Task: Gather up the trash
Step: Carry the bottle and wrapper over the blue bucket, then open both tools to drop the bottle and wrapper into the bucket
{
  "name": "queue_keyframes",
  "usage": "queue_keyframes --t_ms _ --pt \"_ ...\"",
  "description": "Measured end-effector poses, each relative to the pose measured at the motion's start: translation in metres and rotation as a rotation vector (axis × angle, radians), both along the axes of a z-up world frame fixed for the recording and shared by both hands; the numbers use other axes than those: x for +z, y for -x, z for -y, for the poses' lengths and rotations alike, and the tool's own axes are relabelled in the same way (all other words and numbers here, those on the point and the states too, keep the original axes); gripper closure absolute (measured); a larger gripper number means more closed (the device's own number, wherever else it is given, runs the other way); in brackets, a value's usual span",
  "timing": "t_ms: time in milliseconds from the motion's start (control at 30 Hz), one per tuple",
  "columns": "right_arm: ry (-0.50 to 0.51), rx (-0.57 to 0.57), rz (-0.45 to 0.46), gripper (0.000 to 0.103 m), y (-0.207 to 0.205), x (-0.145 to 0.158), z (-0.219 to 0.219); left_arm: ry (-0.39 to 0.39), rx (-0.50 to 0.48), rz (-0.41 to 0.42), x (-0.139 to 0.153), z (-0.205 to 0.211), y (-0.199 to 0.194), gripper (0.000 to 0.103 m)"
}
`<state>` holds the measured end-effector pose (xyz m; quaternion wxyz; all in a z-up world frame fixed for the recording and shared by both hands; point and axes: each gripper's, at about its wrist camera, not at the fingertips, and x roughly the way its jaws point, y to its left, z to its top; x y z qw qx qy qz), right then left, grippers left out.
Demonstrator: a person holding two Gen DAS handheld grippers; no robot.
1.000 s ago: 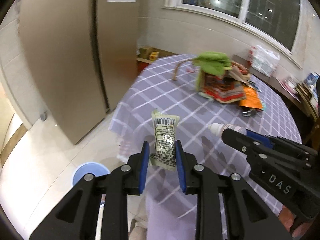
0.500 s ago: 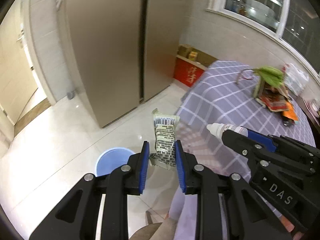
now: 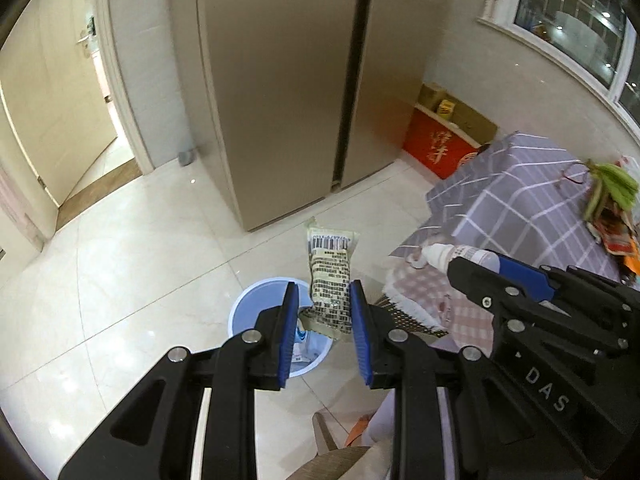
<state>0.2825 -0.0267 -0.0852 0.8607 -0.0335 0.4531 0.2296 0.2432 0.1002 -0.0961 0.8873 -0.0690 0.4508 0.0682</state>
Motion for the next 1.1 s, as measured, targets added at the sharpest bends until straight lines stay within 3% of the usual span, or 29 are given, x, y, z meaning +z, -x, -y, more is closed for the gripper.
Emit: queue_keyframes --t_ms 133,167,233,567,833,867,900,933,967,1100 --pt "0.012 0.005 -0.022 0.078 -0.011 -0.007 -0.013 0.007 0.039 -0.023 -0.01 -0.015 -0.009 0.073" --pt "0.017 0.007 -0.025 0.078 -0.013 -0.009 -0.014 0.008 0.045 -0.032 -0.014 -0.019 -0.012 0.059" --pt "0.022 0.012 -0.038 0.078 -0.019 -0.014 -0.019 0.002 0.066 -0.038 -0.019 -0.024 -0.017 0.049" --pt "0.071 0.032 -0.12 0.078 -0.022 -0.047 -0.035 0.016 0.142 -0.109 -0.043 -0.055 -0.002 0.049" --pt "0.066 0.112 -0.165 0.078 -0.024 -0.057 -0.064 0.001 0.206 -0.119 -0.043 -0.079 0.016 0.049" --pt "0.04 0.125 -0.172 0.075 -0.025 -0.055 -0.065 -0.001 0.215 -0.117 -0.041 -0.082 0.018 0.049" --pt "0.018 0.126 -0.18 0.048 -0.025 -0.055 -0.065 -0.005 0.221 -0.115 -0.04 -0.084 0.019 0.049" --pt "-0.007 0.119 -0.184 0.032 -0.026 -0.053 -0.065 -0.007 0.226 -0.113 -0.039 -0.085 0.02 0.049" --pt "-0.016 0.108 -0.165 0.027 -0.027 -0.051 -0.064 -0.009 0.233 -0.109 -0.037 -0.087 0.022 0.049" --pt "0.037 0.133 -0.118 0.027 -0.023 -0.048 -0.067 0.016 0.235 -0.096 -0.033 -0.089 0.026 0.049"
